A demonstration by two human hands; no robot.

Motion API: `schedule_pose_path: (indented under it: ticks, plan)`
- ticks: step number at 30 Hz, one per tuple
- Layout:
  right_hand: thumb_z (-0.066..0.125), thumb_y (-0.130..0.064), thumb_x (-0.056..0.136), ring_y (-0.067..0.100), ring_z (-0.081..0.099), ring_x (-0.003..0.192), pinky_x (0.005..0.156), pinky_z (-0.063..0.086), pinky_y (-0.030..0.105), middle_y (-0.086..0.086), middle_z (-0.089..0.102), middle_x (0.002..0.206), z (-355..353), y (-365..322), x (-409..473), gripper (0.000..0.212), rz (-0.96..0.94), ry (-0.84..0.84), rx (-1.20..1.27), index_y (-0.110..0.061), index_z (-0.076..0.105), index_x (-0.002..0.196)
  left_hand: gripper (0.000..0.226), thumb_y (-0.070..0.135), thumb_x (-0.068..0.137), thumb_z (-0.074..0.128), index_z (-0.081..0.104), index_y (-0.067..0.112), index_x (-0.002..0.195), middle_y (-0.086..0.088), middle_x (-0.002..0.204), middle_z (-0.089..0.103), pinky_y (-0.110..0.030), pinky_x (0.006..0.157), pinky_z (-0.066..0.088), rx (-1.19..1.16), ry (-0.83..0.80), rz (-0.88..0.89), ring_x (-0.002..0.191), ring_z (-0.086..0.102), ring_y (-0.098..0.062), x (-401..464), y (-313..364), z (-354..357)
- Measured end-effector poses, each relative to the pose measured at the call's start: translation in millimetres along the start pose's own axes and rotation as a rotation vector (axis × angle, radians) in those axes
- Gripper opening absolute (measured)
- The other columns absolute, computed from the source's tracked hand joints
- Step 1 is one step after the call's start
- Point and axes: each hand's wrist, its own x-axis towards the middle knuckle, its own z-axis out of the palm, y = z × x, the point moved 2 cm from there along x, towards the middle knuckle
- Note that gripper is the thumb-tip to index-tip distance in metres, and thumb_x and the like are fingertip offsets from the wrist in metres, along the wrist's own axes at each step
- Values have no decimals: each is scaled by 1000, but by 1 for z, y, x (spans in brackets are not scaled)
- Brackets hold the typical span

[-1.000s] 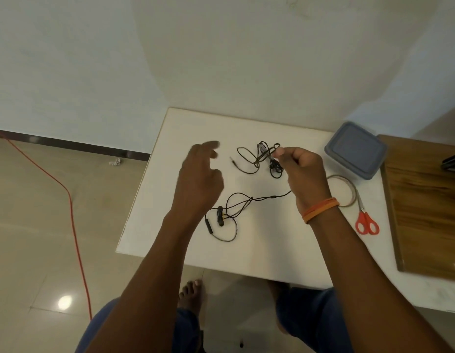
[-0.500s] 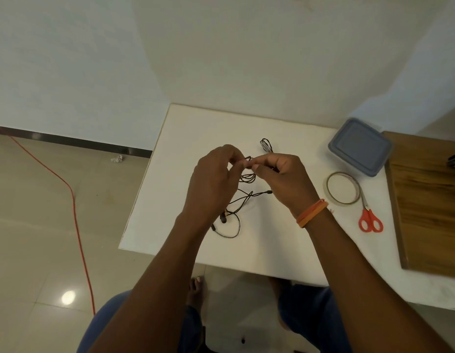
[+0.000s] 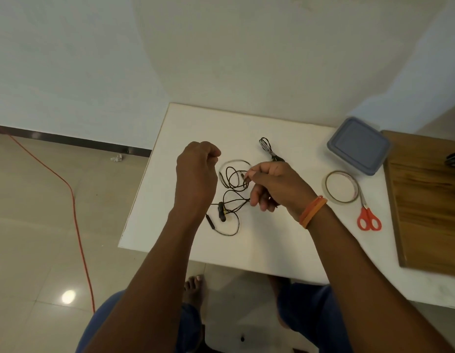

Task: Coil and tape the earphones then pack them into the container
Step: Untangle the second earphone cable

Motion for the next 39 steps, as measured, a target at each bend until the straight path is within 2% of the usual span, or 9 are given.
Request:
schedule_pose_path:
  ticks: [4, 9, 14, 17, 20, 23, 28, 31, 39]
  plan:
    - [44, -24, 104, 21, 66, 54, 49, 51, 27, 14, 74, 76, 4, 7, -1, 27, 186, -74, 60, -1, 59, 101, 16, -1, 88, 62, 71, 12, 92, 0, 91, 69, -10, 71, 45, -107, -10, 30, 77, 62, -8, -2, 6, 2]
    - [40, -25, 104, 22, 74, 76, 63, 60, 31, 11, 76, 90, -2, 0, 6, 27, 131, -9, 799, -8, 56, 91, 5, 17, 90, 64, 63, 22, 93, 10, 89, 65, -20, 66, 49, -312, 78, -111, 65, 58, -4, -12, 29, 2]
    - [28, -27, 107, 27, 71, 100, 82, 60, 39, 14, 72, 110, -9, 0, 11, 33, -40, -45, 1218, -3, 50, 114, 13, 27, 91, 66, 62, 24, 104, 12, 96, 67, -17, 65, 53, -540, -266, -245, 80, 66, -4, -18, 38, 16]
    - [26, -26, 106, 30, 67, 108, 96, 52, 44, 15, 70, 116, -14, -2, 11, 40, -147, -81, 1341, 0, 41, 133, 28, 20, 96, 60, 54, 22, 123, 10, 120, 61, -15, 87, 48, -547, -442, -240, 109, 59, -3, -22, 35, 26]
    - [27, -23, 105, 35, 67, 106, 97, 49, 46, 19, 68, 117, -17, -6, 10, 40, -200, -72, 1439, 5, 51, 121, 23, 9, 96, 53, 63, 18, 115, 8, 106, 71, -18, 82, 49, -459, -657, -117, 94, 63, 1, -27, 34, 29]
    - [28, -22, 105, 36, 68, 105, 96, 49, 48, 20, 68, 116, -26, -5, 9, 35, -249, -1, 1488, 2, 54, 111, 20, 8, 98, 52, 70, 12, 107, 3, 92, 75, -13, 64, 47, -372, -728, -42, 69, 63, 8, -29, 36, 25]
    - [34, -24, 105, 33, 71, 97, 84, 58, 46, 18, 74, 99, -44, 8, 13, 31, -215, 261, 1338, -11, 52, 83, 16, 14, 90, 65, 74, 23, 100, 8, 81, 75, -33, 68, 56, -343, -620, -118, 64, 70, -6, -16, 20, 10]
    - [41, -21, 103, 30, 72, 84, 70, 60, 40, 13, 73, 87, -50, 12, 11, 24, -202, 462, 1127, -11, 56, 88, 9, 23, 89, 69, 77, 27, 92, 11, 81, 73, -26, 52, 51, -239, -560, -101, 58, 66, -4, -11, 12, 5]
    - [43, -14, 101, 26, 63, 63, 67, 57, 40, 11, 63, 67, -39, 9, -19, 19, -283, 865, 1012, -8, 56, 88, 19, 27, 92, 65, 72, 12, 82, -5, 72, 68, -24, 54, 48, -208, -465, -86, 53, 62, -16, -5, 16, 5]
